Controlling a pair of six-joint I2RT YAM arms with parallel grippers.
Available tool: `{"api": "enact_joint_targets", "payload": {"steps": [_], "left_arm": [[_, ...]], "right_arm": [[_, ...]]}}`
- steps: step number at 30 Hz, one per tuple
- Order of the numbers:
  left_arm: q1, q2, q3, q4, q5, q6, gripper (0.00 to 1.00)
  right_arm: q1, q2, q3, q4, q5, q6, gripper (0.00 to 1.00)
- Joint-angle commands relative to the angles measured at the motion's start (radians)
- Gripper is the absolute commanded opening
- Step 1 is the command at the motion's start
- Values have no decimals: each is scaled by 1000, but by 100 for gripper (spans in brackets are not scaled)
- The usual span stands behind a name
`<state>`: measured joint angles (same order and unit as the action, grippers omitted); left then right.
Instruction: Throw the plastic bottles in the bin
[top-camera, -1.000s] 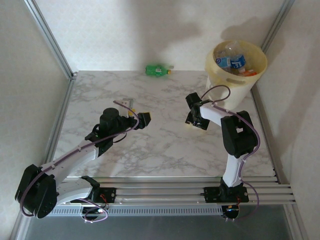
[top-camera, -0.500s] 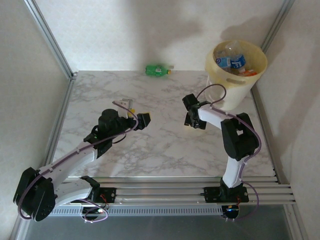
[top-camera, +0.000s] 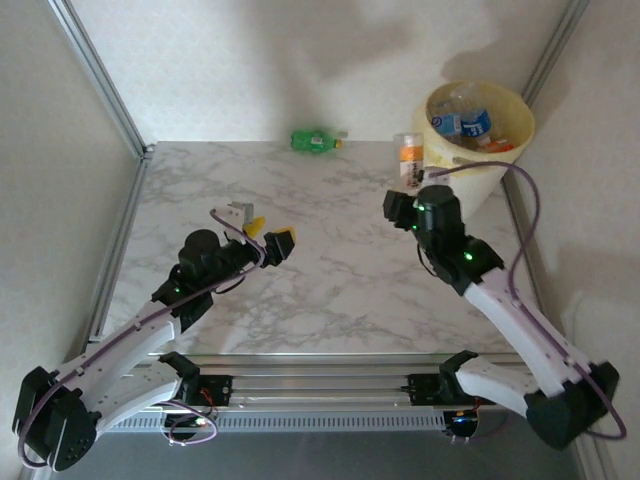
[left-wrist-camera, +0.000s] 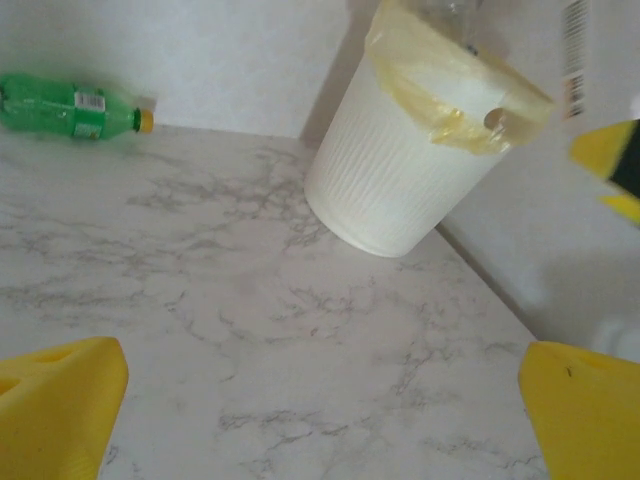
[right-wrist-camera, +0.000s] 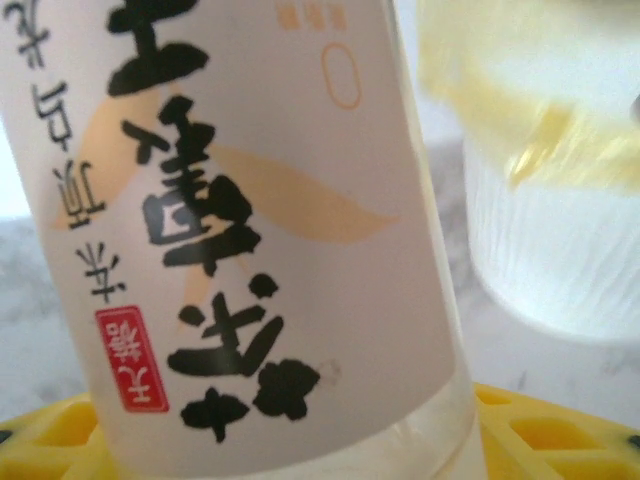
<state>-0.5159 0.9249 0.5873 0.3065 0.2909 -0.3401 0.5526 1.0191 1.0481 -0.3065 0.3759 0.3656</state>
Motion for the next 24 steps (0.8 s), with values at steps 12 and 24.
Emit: {"api": "enact_joint_targets", "payload": {"steps": [12, 24], "left_arm": [[-16, -38, -10, 31, -46, -7, 100], [-16, -56, -30, 16, -61, -5, 100]], "right_arm": [[-70, -150, 145, 83, 162, -356, 40], [-356, 178, 452, -145, 16, -254, 41]]}}
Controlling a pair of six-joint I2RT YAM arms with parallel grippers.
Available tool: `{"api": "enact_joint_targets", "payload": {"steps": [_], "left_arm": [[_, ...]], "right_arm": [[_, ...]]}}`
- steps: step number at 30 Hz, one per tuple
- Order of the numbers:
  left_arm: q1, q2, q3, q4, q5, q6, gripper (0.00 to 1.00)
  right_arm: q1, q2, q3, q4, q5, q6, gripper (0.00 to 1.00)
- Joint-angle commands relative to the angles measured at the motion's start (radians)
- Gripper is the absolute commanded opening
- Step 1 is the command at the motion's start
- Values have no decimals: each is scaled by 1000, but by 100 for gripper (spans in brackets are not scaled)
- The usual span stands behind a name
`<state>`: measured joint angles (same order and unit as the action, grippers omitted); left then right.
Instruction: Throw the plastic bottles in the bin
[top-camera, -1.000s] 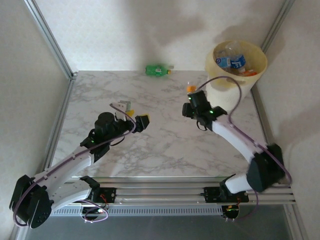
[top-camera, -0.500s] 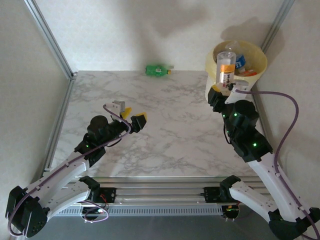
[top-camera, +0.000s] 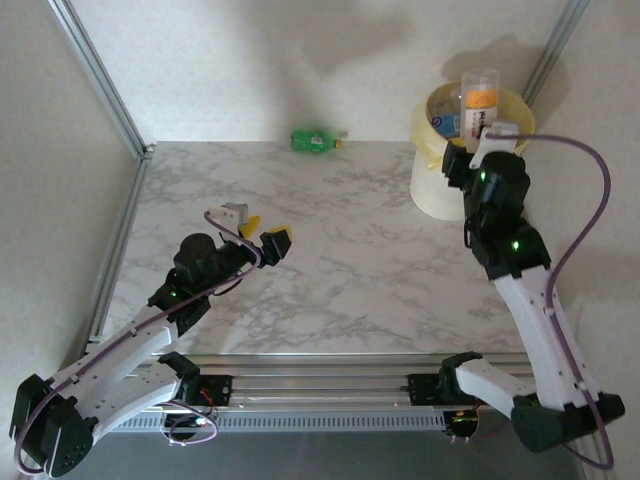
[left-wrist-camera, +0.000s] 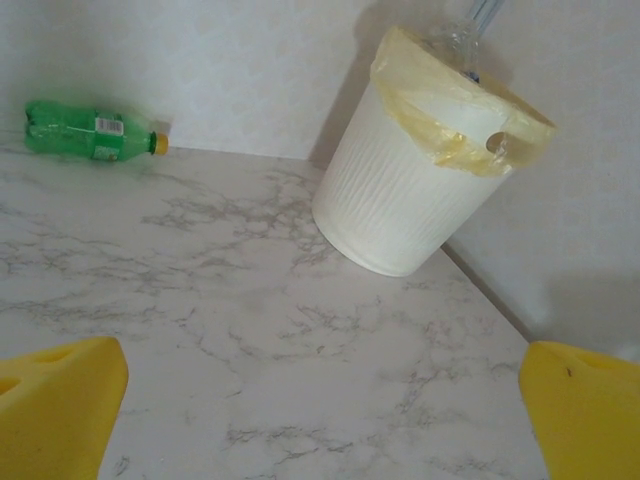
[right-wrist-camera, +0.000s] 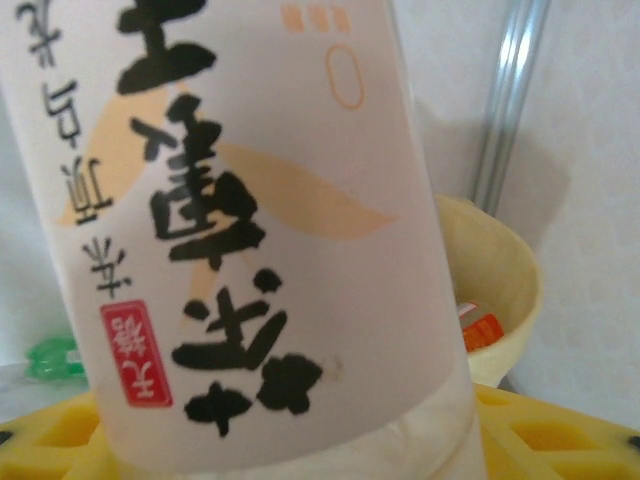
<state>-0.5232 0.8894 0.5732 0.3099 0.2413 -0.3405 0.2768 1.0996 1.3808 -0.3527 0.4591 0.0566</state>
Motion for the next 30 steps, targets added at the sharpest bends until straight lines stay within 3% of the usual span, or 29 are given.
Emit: {"api": "enact_joint_targets", "payload": {"steps": [1, 7, 9, 11, 17, 21, 30], "left_arm": [[-9, -20, -18, 14, -10, -6, 100], [-9, 12, -19, 21, -7, -20, 100], [-9, 27, -18, 21, -8, -23, 100], [-9, 43, -15, 22, -4, -27, 100], [-10, 81, -1, 24, 6, -34, 100], [-11, 109, 18, 28, 1, -38, 100], [-8, 288, 167, -48, -56, -30, 100]], "right_arm": [[-126, 166, 192, -156, -94, 79, 40], [-271, 581, 651, -513, -188, 188, 59], [-273, 652, 724, -546, -159, 182, 71], [-274, 686, 765, -572, -164, 179, 75], [-275, 519, 583, -447, -190, 178, 85], [-275, 423, 498, -433, -227, 180, 86], [-274, 211, 220, -369, -484, 235, 95]]}}
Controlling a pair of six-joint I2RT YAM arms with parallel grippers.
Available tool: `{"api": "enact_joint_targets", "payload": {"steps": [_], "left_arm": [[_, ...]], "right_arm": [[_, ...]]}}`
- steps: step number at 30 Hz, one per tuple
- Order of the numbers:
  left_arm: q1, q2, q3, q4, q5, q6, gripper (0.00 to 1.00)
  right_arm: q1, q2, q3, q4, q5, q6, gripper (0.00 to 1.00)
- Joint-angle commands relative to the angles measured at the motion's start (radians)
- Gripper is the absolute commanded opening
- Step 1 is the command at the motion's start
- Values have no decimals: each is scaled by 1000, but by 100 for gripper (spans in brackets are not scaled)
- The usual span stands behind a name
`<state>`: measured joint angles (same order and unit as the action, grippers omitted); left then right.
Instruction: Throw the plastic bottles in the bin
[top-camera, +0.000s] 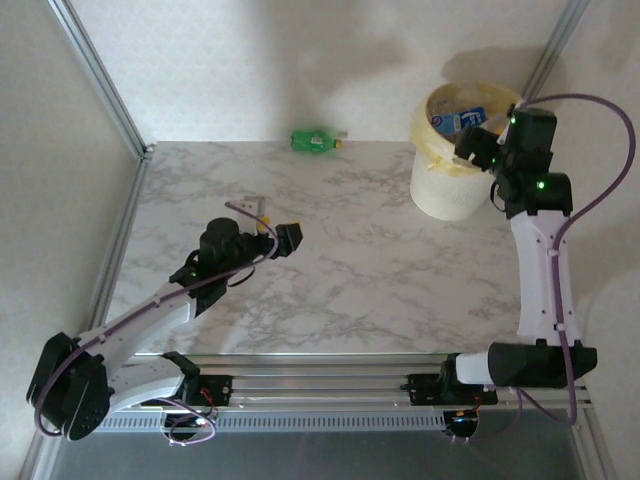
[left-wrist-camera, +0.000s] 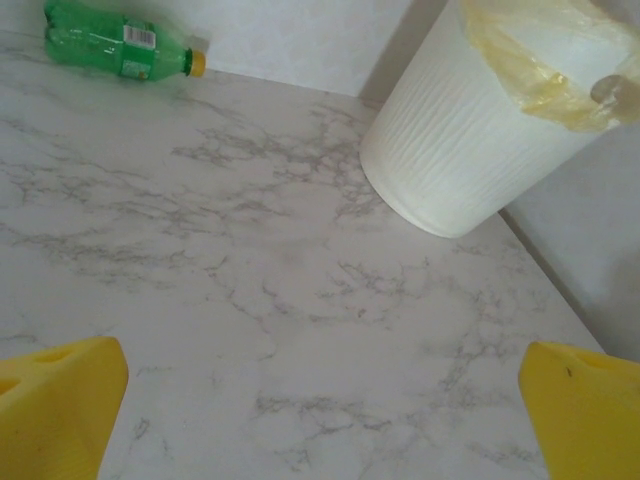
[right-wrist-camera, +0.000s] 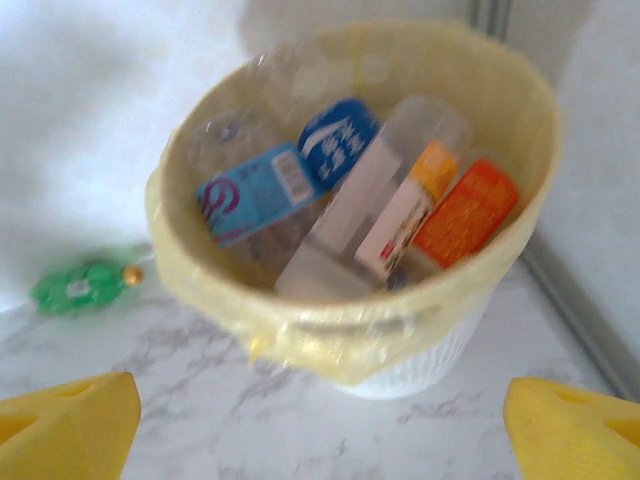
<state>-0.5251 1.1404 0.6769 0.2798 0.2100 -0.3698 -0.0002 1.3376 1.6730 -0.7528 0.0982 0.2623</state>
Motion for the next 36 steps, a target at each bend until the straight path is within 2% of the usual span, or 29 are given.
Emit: {"api": "enact_joint_targets", "payload": {"steps": [1, 10, 19, 29, 36], "left_arm": [[-6, 59, 80, -16, -18, 3, 100], [-3, 152, 146, 87, 79, 12, 100], [1, 117, 118, 135, 108, 19, 100], [60, 119, 102, 139, 108, -8, 100], [165, 263, 186, 209, 246, -94, 97]], "right_arm": [[3, -50, -103, 38, -156, 34, 95], [10, -177, -319, 70, -284, 67, 97], [111, -145, -496, 208, -351, 112, 96], [244, 2, -552, 404, -348, 188, 95], [287, 160, -497, 514, -348, 251, 90]]}}
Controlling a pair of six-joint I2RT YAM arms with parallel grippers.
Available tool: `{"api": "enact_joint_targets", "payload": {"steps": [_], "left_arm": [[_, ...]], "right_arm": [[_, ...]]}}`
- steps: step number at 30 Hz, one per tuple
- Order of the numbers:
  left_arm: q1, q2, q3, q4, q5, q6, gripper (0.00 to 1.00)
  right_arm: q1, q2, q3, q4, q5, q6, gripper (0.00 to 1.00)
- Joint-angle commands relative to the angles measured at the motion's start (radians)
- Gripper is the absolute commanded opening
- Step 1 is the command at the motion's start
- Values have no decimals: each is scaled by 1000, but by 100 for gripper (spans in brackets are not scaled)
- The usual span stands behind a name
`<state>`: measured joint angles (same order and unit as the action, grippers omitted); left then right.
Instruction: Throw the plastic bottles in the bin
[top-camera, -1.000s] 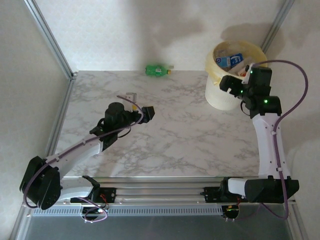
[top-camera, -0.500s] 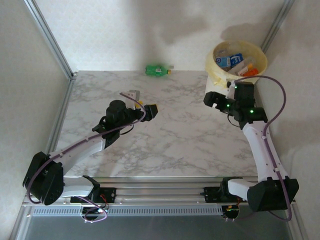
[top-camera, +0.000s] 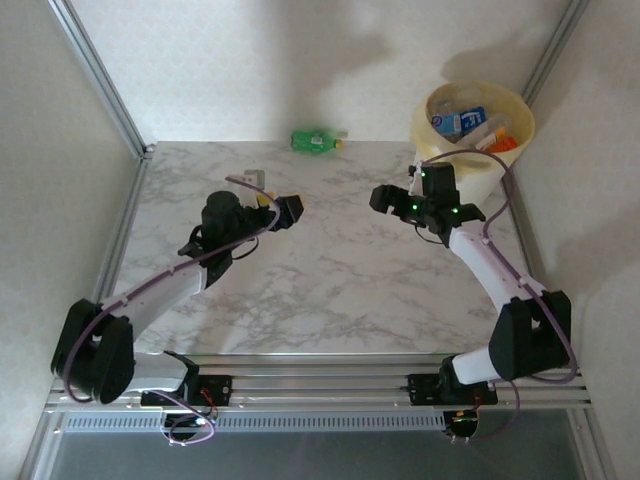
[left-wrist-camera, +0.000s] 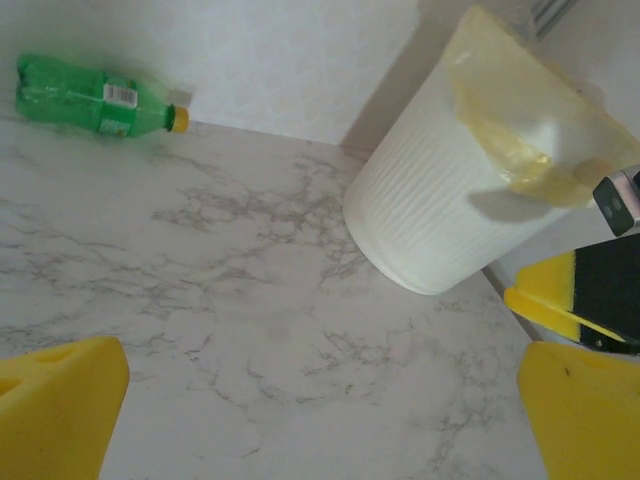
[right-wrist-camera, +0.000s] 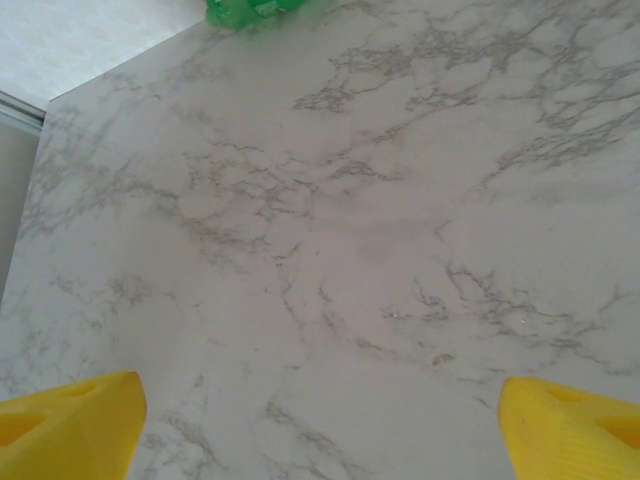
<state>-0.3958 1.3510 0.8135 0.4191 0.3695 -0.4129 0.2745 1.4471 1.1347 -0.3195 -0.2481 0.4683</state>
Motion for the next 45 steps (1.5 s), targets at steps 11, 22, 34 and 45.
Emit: {"api": "enact_joint_targets", "payload": {"steps": [11, 22, 34, 45], "left_arm": [[198, 517, 345, 212, 261, -190, 87], [227, 1034, 879, 111, 234, -209, 88], [244, 1458, 1497, -19, 174, -253, 91], [244, 1602, 1671, 75, 183, -308, 100]], "right_arm": [[19, 317, 192, 201, -21, 117, 78], [19, 455, 305, 223, -15, 127, 74], [16, 751, 603, 249, -12, 174, 66], [1, 1088, 947, 318, 28, 306, 58]]}}
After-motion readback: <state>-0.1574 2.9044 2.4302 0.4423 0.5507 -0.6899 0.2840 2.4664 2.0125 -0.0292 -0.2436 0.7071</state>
